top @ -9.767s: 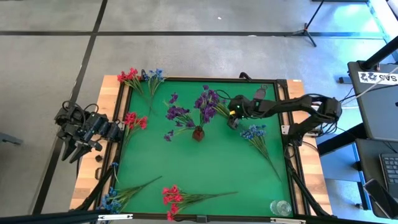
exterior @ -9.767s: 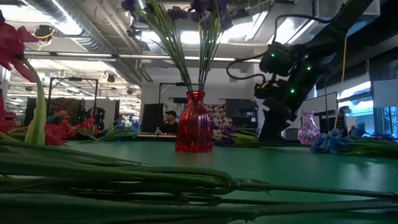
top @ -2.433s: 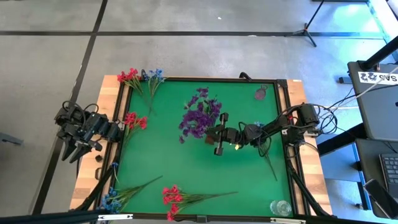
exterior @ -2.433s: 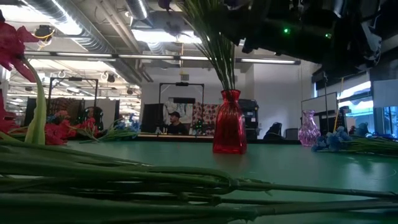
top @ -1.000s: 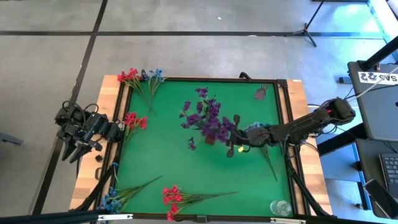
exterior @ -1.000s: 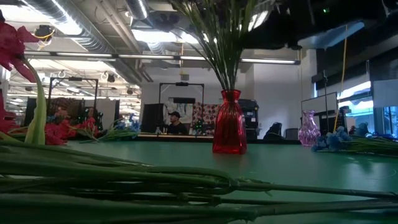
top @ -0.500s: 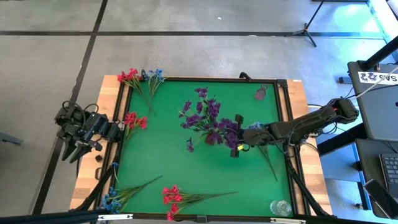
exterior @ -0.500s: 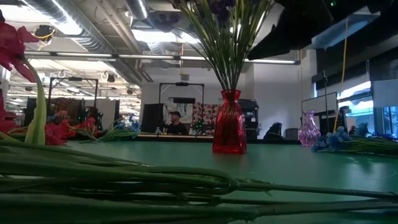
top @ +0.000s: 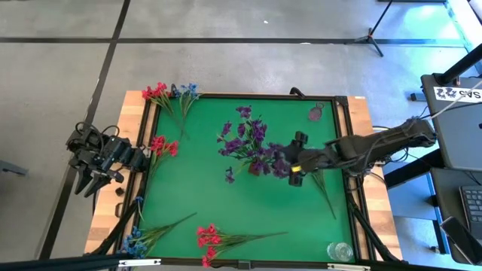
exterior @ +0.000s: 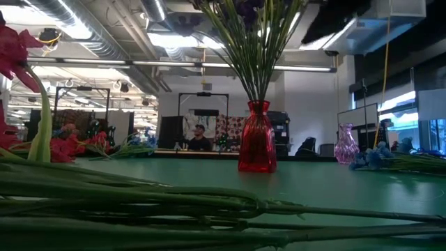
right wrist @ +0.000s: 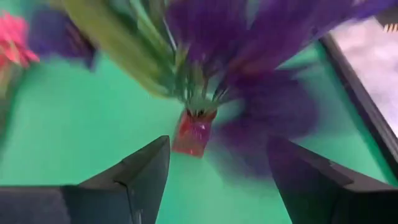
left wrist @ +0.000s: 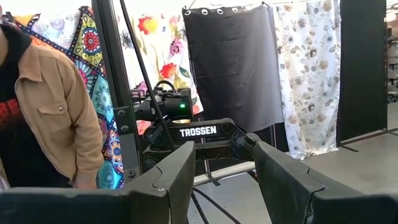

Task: Sort flowers into vase by color
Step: Put the middle blue flowers into the violet vase

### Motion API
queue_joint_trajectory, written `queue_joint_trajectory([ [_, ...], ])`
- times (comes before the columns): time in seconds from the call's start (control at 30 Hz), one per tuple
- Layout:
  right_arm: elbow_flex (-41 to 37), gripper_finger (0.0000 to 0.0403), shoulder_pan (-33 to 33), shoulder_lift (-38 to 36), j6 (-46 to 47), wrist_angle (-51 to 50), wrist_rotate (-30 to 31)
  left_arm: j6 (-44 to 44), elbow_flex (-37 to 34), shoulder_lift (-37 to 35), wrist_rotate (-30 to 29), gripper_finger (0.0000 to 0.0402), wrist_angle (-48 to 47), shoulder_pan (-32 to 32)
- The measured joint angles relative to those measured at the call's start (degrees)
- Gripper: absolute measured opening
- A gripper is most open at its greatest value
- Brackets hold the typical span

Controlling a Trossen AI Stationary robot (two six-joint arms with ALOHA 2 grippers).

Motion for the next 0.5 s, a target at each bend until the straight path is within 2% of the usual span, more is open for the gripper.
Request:
queue_joint_trajectory([
  [0.13, 0.1, 0.0253, 0.9, -6.2, 1.5, -1.8, 2.3, 0.0, 0.0, 0.0, 0.0, 0.0161, 0.0, 0.0],
  [0.23, 0.1, 0.0246, 0.9, -11.1, 6.1, -7.2, 2.3, 0.0, 0.0, 0.0, 0.0, 0.0161, 0.0, 0.0],
  [0.33, 0.1, 0.0240, 0.8, -14.5, 16.1, -17.3, -0.2, 0.0, 0.0, 0.0, 0.0, 0.0161, 0.0, 0.0],
  [0.5, 0.1, 0.0233, 0.8, -15.9, 41.4, -29.9, -6.1, 0.0, 0.0, 0.0, 0.0, 0.0161, 0.0, 0.0],
])
